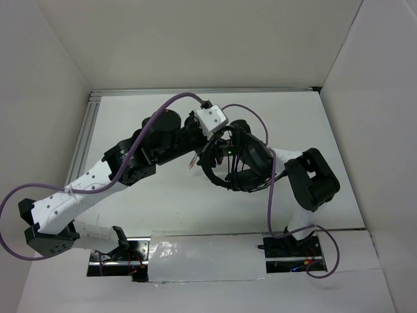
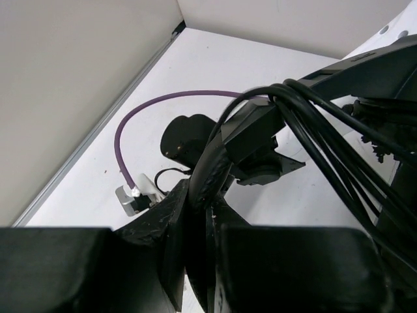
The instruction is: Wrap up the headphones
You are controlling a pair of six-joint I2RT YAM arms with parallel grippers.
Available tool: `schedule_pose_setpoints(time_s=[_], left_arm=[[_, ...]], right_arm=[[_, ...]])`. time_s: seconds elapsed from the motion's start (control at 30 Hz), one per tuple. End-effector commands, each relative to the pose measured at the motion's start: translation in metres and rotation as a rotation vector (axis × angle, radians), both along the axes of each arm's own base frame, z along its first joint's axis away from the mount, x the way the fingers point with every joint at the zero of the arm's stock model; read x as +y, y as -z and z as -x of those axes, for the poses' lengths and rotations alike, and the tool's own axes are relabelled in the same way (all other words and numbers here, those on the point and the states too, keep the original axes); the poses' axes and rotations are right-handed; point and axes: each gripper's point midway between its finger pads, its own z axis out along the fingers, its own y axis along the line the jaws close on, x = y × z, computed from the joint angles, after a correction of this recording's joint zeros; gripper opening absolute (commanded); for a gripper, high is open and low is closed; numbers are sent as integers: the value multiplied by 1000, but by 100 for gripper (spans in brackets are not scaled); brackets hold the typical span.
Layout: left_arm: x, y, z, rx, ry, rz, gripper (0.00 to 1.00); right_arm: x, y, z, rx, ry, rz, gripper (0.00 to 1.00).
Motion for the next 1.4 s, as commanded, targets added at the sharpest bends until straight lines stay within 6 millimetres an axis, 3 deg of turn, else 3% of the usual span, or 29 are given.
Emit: schedule_pose_setpoints(time_s=[0.0,0.1,0.17,0.43,0.53,0.57,0.63,0.67,0.7,0.73,0.77,1.0,1.13,1.3,1.37], left_arm=[[14,-59,4,-45,-50,189,0],[20,-71,9,-61,-40,216,0],[22,-76,11,-67,-35,227,0],[26,-87,16,-69,-24,244,0],[29,-91,14,-81,-41,251,0],[31,-94,11,-86,-59,260,0],[35,-97,3,-98,-108,269,0],[36,-98,1,-101,-125,273,0],[37,-99,-4,-111,-147,276,0],[41,-100,-8,-115,-170,281,0],[40,-98,-15,-115,-192,276,0],[69,-92,-59,2,-313,376,0],[111,-84,-104,88,-497,447,0],[147,-53,-156,185,-695,440,0],[150,-37,-170,256,-720,430,0]], right_arm=[[9,-20,-8,-33,69,-79,46],[7,-14,2,9,90,-135,50],[10,-25,-3,-24,110,-190,50],[22,-24,-21,4,196,-231,55],[23,-18,-22,13,201,-221,39],[22,-14,-20,23,200,-217,28],[21,-11,-15,33,188,-217,25],[19,-10,-14,35,198,-213,16],[12,1,-3,52,201,-196,5],[12,-5,-6,40,211,-207,0],[6,4,2,62,222,-195,0],[-15,7,34,101,266,-225,0],[-26,12,51,142,301,-221,0],[-49,27,73,134,395,-178,0],[-58,30,74,126,458,-150,0]])
